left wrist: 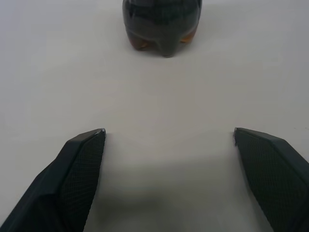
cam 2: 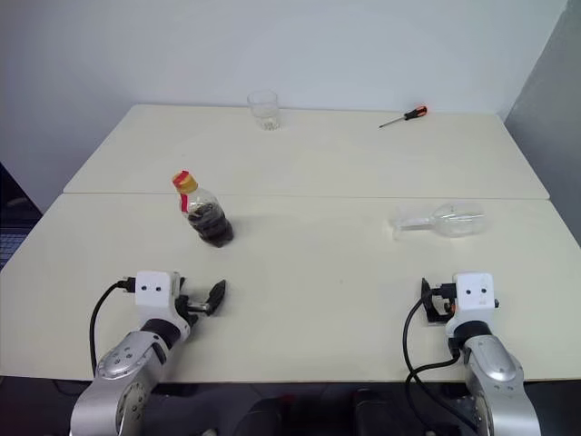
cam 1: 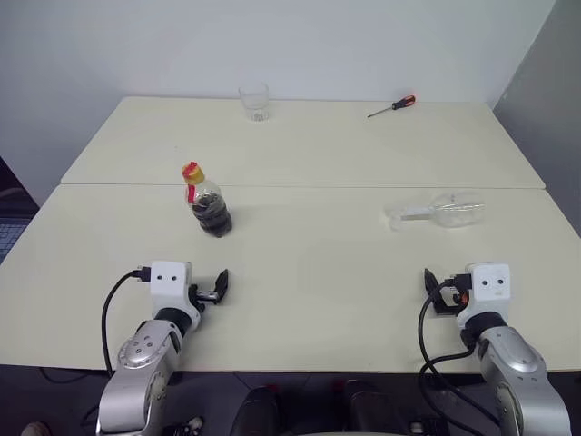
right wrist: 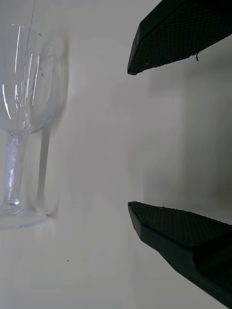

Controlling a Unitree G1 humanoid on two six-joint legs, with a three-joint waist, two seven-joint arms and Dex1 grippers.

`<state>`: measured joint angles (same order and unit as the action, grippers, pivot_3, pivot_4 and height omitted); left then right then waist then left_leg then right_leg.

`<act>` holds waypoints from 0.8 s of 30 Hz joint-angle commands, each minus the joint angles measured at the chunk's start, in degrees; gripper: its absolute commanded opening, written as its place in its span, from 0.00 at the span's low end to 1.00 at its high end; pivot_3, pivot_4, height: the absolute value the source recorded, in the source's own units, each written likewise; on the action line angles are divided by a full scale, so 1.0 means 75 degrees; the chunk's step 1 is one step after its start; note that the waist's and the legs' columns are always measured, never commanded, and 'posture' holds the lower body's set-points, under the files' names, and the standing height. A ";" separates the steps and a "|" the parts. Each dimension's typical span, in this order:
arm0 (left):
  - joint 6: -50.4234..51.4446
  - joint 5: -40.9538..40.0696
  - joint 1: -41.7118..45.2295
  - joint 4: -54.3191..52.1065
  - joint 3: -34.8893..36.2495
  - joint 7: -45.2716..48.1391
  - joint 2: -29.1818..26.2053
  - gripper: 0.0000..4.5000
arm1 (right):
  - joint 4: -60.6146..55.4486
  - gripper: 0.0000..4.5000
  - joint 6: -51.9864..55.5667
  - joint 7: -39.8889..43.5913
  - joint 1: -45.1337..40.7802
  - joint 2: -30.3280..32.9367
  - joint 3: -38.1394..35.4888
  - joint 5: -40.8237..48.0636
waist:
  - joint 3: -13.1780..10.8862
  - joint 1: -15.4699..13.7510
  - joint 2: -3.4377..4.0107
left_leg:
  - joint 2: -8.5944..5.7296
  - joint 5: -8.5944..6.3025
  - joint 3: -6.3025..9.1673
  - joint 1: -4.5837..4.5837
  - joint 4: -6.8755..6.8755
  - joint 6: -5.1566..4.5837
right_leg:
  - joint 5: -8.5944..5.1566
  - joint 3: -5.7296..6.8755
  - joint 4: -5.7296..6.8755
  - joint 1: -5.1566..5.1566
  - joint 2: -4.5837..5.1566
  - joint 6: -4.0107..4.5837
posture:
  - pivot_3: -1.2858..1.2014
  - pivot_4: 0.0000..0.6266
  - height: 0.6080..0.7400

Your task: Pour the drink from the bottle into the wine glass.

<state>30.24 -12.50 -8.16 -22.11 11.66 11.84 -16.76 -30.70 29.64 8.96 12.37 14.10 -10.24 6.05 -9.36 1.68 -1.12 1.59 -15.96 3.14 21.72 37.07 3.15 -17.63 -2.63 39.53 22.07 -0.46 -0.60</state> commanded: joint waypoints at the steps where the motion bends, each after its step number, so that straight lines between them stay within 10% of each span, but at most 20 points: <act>1: -0.0280 0.0176 0.0054 -0.0224 -0.0024 0.0064 -0.0185 1.00 | -0.0179 1.00 0.0032 0.0056 -0.0073 0.0046 -0.0165 0.0144 | 0.0000 0.0000 0.0000 | 0.0000 0.0000 0.0001 0.0001 0.0000 0.0000 | 0.0000 0.0001 -0.0001 0.0000 0.0000 0.0000 | 0.52 0.24 1.00; 13: -0.0216 0.0141 0.0089 -0.0312 -0.0038 -0.0060 -0.0104 1.00 | -0.0226 1.00 0.0092 0.0285 -0.0153 0.0115 -0.0093 0.0442 | 0.0000 0.0002 0.0000 | 0.0001 0.0000 0.0001 0.0001 0.0000 0.0000 | 0.0000 0.0001 -0.0001 0.0000 0.0000 0.0000 | 0.52 0.24 1.00; 24: -0.0648 0.0119 0.0695 -0.0005 -0.0031 0.0063 -0.0127 1.00 | -0.1477 1.00 0.0346 0.2851 -0.0489 0.1296 0.0063 0.2989 | 0.0000 0.0001 -0.0001 | -0.0002 0.0001 0.0006 0.0001 0.0005 -0.0002 | 0.0001 0.0008 -0.0003 -0.0005 -0.0004 0.0001 | 0.52 0.24 1.00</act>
<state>27.27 -12.11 -3.48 -21.97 11.55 11.97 -17.44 -38.33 32.05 27.44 9.59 22.73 -9.22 25.02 -9.36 1.68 -1.12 1.57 -15.96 3.18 21.73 37.10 3.13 -17.63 -2.59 39.50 22.03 -0.50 -0.59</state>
